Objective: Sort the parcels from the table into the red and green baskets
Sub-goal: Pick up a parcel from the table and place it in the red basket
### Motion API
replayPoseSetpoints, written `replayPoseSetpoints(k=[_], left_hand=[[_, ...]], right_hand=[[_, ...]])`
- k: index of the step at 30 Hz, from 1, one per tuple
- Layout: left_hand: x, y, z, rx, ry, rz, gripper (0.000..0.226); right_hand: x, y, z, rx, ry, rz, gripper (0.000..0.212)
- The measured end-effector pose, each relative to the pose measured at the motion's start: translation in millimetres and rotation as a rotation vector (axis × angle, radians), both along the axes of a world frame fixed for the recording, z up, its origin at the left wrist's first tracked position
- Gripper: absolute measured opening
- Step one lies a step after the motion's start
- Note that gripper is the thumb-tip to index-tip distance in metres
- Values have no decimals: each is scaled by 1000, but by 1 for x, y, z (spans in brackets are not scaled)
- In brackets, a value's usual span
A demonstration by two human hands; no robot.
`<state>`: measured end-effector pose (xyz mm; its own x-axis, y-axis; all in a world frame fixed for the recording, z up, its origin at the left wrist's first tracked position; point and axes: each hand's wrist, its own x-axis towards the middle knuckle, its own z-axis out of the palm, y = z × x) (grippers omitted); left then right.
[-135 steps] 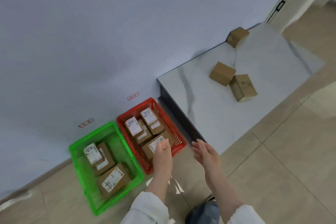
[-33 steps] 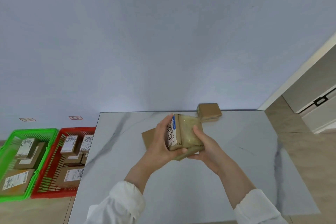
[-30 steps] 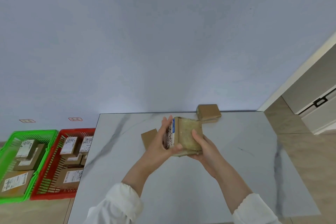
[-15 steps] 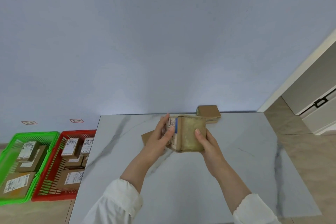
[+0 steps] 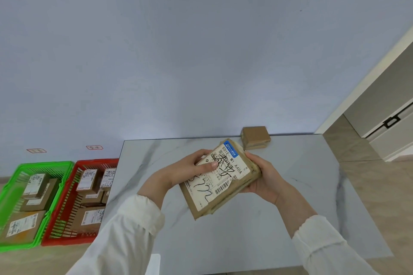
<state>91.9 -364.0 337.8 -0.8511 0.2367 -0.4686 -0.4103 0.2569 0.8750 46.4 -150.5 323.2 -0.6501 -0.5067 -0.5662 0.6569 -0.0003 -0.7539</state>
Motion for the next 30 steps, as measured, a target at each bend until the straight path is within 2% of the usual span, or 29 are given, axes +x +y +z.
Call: replayPoseSetpoints(k=[2, 4, 7, 9, 11, 14, 17, 20, 24, 26, 30], left_hand=[[2, -1, -4, 42, -52, -11, 51], [4, -2, -8, 77, -60, 33, 54], [4, 0, -14, 193, -64, 226, 48], [5, 5, -18, 255, -67, 334, 52], [5, 14, -23, 283, -47, 418, 58], [8, 31, -27, 297, 1, 554, 51], [13, 41, -29, 306, 21, 624, 51], [24, 45, -29, 354, 40, 619, 37], [41, 44, -38, 374, 72, 560, 39], [51, 43, -46, 350, 71, 568, 45], [73, 35, -53, 333, 95, 730, 37]], right_hand=[[0, -1, 1, 22, 3, -14, 49], [0, 0, 0, -1, -18, -77, 53], [1, -2, -1, -134, -63, -239, 65], [6, -9, -3, -159, -28, -307, 66], [18, -21, -8, -72, 75, -281, 71], [38, -35, -16, 128, 209, -181, 85], [47, -38, -23, 154, 234, -194, 87], [47, -34, -22, 139, 250, -203, 73], [44, -30, -20, 33, 200, -221, 39], [44, -34, -23, -1, 159, -234, 34], [58, -53, -38, -17, 121, -171, 34]])
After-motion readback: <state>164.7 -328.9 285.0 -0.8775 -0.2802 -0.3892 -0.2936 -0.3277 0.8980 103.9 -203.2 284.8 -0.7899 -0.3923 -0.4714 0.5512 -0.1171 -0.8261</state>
